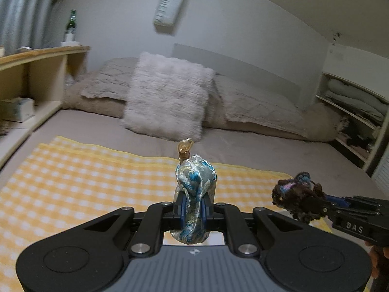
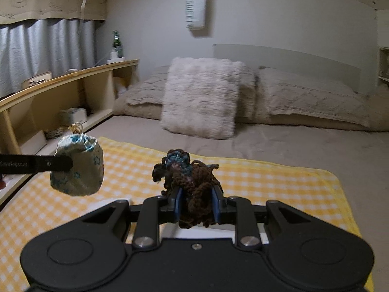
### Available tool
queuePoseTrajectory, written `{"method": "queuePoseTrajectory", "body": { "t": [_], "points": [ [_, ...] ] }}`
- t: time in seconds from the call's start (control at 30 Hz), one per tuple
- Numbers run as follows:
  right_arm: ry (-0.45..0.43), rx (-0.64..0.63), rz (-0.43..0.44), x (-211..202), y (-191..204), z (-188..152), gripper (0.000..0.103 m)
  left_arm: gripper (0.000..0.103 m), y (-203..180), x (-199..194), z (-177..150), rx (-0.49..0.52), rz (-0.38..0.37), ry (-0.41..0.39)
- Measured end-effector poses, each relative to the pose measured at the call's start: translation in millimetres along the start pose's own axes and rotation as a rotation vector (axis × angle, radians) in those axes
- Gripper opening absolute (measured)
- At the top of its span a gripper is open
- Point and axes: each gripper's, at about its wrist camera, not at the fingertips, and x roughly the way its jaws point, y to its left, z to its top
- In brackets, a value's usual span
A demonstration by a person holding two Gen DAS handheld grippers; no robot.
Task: Organize soft objects
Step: 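Carry the scrunchie and fabric pouch with both tools over the white box, then lower both held items into the white box and open both tools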
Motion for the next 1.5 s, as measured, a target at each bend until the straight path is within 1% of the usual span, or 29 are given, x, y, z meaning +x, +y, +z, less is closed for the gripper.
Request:
{"method": "queuePoseTrajectory", "body": {
  "t": [0.2, 0.33, 0.37, 0.43, 0.5, 0.67, 0.73, 0.77, 0.83, 0.87, 0.9, 0.97, 1.0, 1.07, 1.13, 1.2, 1.23, 1.27, 1.3, 1.33, 1.37, 1.4, 1.5],
  "points": [
    [0.026, 0.033, -0.081, 2.3, -35.5, -7.2, 0.026, 0.012, -31.7, 24.6, -7.5, 0.026, -0.079, 0.042],
    [0.051, 0.069, -0.139, 6.8, -64.3, -14.1, 0.026, 0.012, -50.2, 44.7, -12.9, 0.019, -0.132, 0.075],
    [0.056, 0.078, -0.152, 8.0, -70.3, -15.7, 0.025, 0.012, -56.1, 50.5, -14.5, 0.021, -0.145, 0.082],
    [0.070, 0.096, -0.175, 9.7, -82.5, -18.9, 0.015, 0.012, -67.2, 61.9, -16.9, 0.025, -0.170, 0.096],
    [0.084, 0.119, -0.190, 11.5, -94.7, -22.7, 0.010, 0.012, -79.8, 73.8, -20.2, 0.025, -0.205, 0.113],
    [0.134, 0.113, -0.239, 22.9, -113.7, -33.6, 0.006, 0.012, -110.1, 105.9, -35.0, 0.021, -0.275, 0.181],
    [0.151, 0.112, -0.234, 26.4, -118.4, -36.1, 0.006, 0.012, -118.9, 115.3, -41.7, 0.025, -0.292, 0.204],
    [0.168, 0.108, -0.212, 28.3, -120.2, -37.3, 0.009, 0.012, -122.7, 120.0, -44.1, 0.029, -0.298, 0.213],
    [0.229, 0.101, -0.139, 34.0, -123.1, -41.0, 0.025, 0.012, -128.2, 127.9, -47.2, 0.037, -0.308, 0.225],
    [0.261, 0.097, -0.109, 36.9, -121.9, -45.7, 0.041, 0.012, -129.4, 131.5, -48.0, 0.039, -0.311, 0.229],
    [0.294, 0.090, -0.094, 41.5, -119.6, -51.7, 0.049, 0.012, -129.8, 134.6, -48.8, 0.041, -0.314, 0.233],
    [0.368, 0.078, -0.071, 53.1, -114.0, -61.6, 0.052, 0.012, -129.2, 141.1, -50.4, 0.038, -0.313, 0.236],
    [0.398, 0.081, -0.068, 59.3, -112.4, -65.6, 0.056, 0.012, -128.5, 144.6, -51.3, 0.033, -0.311, 0.239],
    [0.451, 0.086, -0.066, 70.5, -109.9, -75.2, 0.061, 0.012, -126.9, 150.0, -52.6, 0.024, -0.308, 0.245],
    [0.506, 0.083, -0.064, 81.9, -107.2, -84.2, 0.062, 0.012, -124.0, 153.5, -53.0, 0.014, -0.310, 0.251],
    [0.573, 0.065, -0.069, 91.9, -103.7, -92.6, 0.060, 0.012, -122.2, 157.1, -52.6, 0.007, -0.312, 0.255],
    [0.608, 0.030, -0.086, 97.1, -100.0, -97.1, 0.056, 0.012, -121.4, 158.8, -52.8, 0.005, -0.314, 0.257],
    [0.622, -0.019, -0.100, 100.0, -95.8, -100.4, 0.039, 0.012, -120.8, 160.4, -53.4, 0.005, -0.315, 0.259],
    [0.628, -0.060, -0.107, 100.3, -93.5, -103.0, 0.036, 0.012, -120.3, 161.8, -53.7, 0.005, -0.315, 0.262],
    [0.627, -0.077, -0.099, 100.3, -93.0, -103.3, 0.033, 0.012, -120.1, 163.4, -53.9, 0.006, -0.316, 0.265],
    [0.618, -0.079, -0.097, 99.0, -93.7, -102.1, 0.025, 0.012, -120.1, 164.7, -54.0, 0.008, -0.316, 0.267],
    [0.610, -0.079, -0.097, 98.0, -95.0, -100.6, 0.021, 0.012, -119.6, 166.2, -54.3, 0.010, -0.317, 0.268],
    [0.569, -0.068, -0.093, 92.7, -101.2, -88.8, 0.017, 0.012, -117.5, 170.7, -55.9, 0.002, -0.322, 0.268]
  ]
}}
